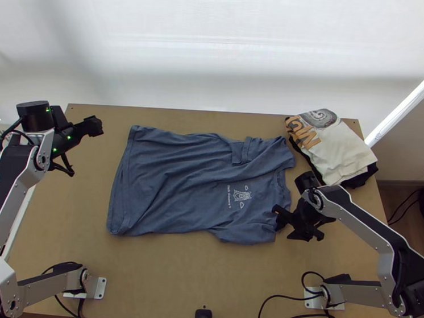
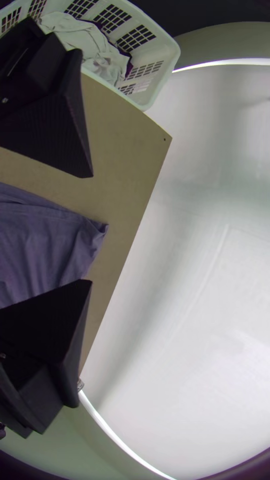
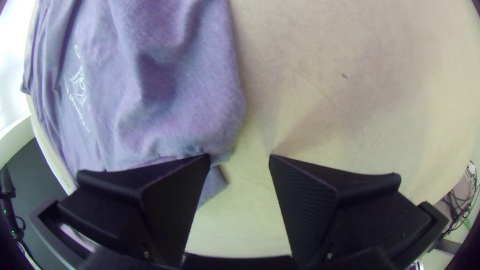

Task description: Fold the t-shirt

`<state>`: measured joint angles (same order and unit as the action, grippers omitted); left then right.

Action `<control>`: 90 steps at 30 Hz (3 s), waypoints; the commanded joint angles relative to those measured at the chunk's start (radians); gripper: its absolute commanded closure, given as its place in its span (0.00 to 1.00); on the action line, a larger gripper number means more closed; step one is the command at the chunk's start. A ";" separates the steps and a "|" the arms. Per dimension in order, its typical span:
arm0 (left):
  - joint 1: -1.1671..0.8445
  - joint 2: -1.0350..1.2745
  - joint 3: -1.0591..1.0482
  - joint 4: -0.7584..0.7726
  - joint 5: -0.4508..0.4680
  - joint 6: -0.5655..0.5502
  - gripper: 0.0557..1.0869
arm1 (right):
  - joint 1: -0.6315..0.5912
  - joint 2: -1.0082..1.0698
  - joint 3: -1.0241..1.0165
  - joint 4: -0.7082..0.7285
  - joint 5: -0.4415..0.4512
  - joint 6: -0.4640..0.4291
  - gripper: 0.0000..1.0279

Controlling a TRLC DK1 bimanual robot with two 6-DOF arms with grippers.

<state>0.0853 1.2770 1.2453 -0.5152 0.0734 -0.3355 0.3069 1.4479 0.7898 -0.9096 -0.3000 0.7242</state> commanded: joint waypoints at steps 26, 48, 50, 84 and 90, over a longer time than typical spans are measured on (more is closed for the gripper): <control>-0.007 0.030 0.051 -0.023 -0.007 0.018 0.04 | 0.012 0.045 0.035 0.081 0.022 -0.020 0.61; -0.182 0.160 0.020 -0.835 -0.063 0.538 0.04 | 0.017 0.005 0.060 0.100 0.059 -0.009 0.97; -0.211 0.140 -0.009 -0.856 -0.067 0.579 0.04 | 0.017 0.003 0.062 0.100 0.062 -0.008 0.97; -0.441 0.114 -0.360 -0.737 -0.121 0.616 0.18 | 0.024 -0.004 0.066 0.094 0.068 0.006 0.97; -0.443 0.137 -0.382 -0.675 -0.103 0.596 0.33 | 0.024 -0.006 0.068 0.094 0.071 0.006 0.97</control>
<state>-0.3527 1.3949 0.8871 -1.2037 -0.0452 0.2798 0.3210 1.4639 0.8391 -0.8093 -0.2417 0.7063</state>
